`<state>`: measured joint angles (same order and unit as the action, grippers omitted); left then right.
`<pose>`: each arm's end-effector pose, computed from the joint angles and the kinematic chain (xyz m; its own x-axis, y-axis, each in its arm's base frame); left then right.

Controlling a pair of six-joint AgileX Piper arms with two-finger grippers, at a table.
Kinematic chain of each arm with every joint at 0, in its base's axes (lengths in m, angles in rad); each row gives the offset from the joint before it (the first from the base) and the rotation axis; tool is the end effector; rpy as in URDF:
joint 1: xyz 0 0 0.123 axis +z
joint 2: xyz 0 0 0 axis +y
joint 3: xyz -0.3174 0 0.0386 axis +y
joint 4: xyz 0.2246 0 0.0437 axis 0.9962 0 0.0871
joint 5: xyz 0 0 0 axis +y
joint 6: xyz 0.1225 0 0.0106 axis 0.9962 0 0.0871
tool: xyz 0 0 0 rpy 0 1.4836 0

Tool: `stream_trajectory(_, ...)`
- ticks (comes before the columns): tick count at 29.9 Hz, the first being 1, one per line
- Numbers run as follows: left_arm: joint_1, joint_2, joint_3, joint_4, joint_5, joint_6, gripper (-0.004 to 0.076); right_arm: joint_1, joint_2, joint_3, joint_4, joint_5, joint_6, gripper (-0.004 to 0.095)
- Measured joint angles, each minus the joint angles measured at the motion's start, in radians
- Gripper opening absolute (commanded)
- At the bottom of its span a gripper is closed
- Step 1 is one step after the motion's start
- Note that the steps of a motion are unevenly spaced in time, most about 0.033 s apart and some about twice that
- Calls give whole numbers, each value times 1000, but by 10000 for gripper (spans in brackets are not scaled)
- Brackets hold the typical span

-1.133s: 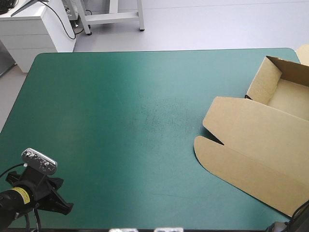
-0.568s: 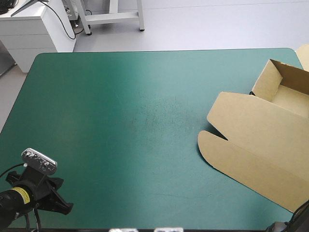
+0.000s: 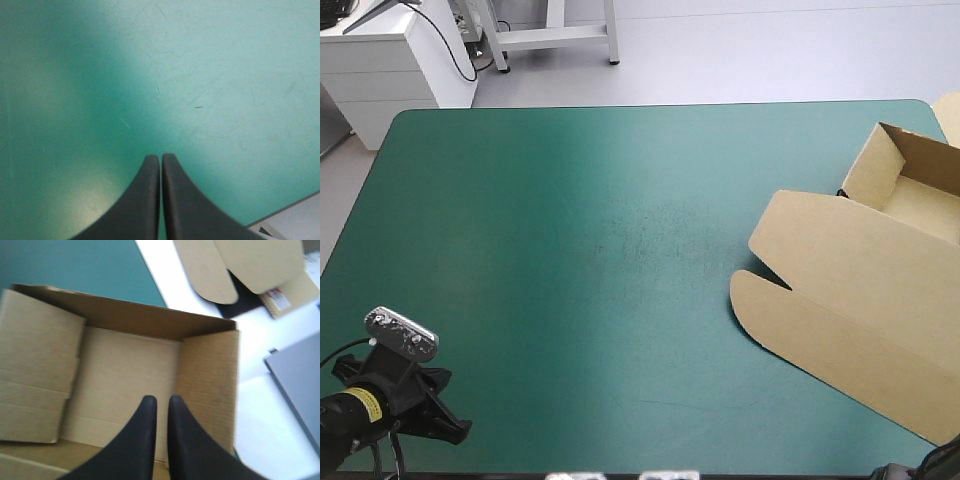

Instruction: Fold the box

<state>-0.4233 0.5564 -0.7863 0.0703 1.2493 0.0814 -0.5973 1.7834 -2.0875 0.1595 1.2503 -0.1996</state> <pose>0.0332 -0.0060 0.3186 -0.6891 0.4237 -0.5879 0.4473 0.8870 0.1149 0.3292 -0.2015 0.4423 -0.6875 0.2902 -0.6657 0.3763 0.9264 0.0151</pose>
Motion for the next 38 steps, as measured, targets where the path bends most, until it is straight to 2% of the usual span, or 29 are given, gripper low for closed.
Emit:
stream_trajectory(4,0,0,6,0,0,0,-8,13,-54,30,163,0,-68,-4)
stream_trajectory(7,0,0,16,0,0,0,-8,46,-105,64,207,0,-90,-4)
stream_trajectory(16,0,-1,16,-10,0,0,-8,248,-280,229,218,-1,-131,-4)
stream_trajectory(24,0,-1,16,-32,0,0,-8,435,-500,468,204,-1,-177,-4)
stream_trajectory(38,0,-3,16,-83,0,0,-8,462,-1014,975,190,-7,-199,-6)
